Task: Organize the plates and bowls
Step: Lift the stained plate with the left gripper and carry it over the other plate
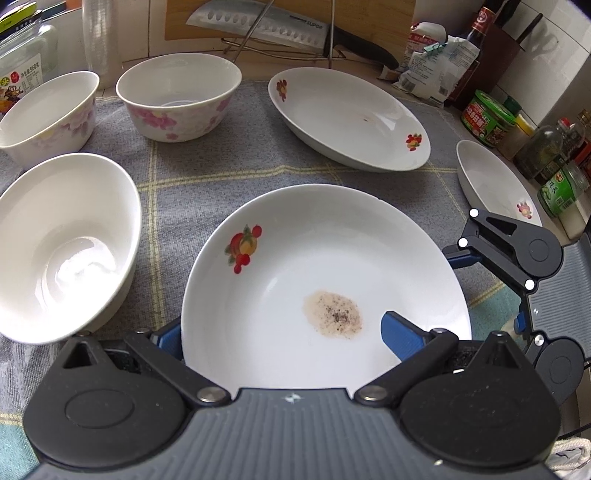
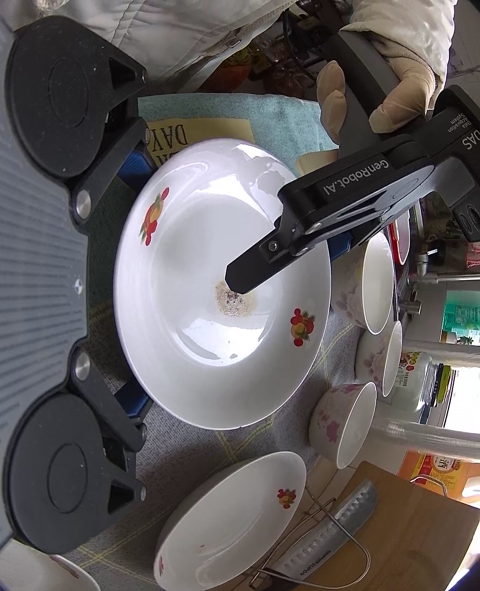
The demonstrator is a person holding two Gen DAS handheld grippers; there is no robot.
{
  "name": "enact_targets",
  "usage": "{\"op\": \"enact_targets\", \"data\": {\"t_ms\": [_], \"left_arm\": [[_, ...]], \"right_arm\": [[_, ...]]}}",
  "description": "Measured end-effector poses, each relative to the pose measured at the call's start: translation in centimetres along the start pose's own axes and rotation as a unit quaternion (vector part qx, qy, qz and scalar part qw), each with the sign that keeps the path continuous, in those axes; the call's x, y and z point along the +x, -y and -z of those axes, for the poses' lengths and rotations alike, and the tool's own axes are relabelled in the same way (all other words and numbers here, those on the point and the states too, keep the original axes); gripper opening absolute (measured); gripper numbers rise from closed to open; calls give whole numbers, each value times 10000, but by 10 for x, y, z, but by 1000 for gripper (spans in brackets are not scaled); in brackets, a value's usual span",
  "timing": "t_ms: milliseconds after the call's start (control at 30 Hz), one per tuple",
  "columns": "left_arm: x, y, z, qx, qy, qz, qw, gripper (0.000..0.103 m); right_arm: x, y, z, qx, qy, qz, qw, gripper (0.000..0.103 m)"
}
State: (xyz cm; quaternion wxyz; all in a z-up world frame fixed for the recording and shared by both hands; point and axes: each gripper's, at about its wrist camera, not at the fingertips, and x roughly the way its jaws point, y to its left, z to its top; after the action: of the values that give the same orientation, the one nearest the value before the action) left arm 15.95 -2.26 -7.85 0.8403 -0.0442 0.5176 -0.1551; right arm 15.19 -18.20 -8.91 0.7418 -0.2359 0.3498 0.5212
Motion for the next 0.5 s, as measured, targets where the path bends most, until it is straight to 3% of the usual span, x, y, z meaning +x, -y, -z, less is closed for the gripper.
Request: {"op": "enact_targets", "data": {"t_ms": [500], "left_arm": [[-3, 9, -1, 96, 19, -130, 9999, 100]], "right_arm": [[-4, -3, 2, -30, 9, 138, 9999, 103]]}}
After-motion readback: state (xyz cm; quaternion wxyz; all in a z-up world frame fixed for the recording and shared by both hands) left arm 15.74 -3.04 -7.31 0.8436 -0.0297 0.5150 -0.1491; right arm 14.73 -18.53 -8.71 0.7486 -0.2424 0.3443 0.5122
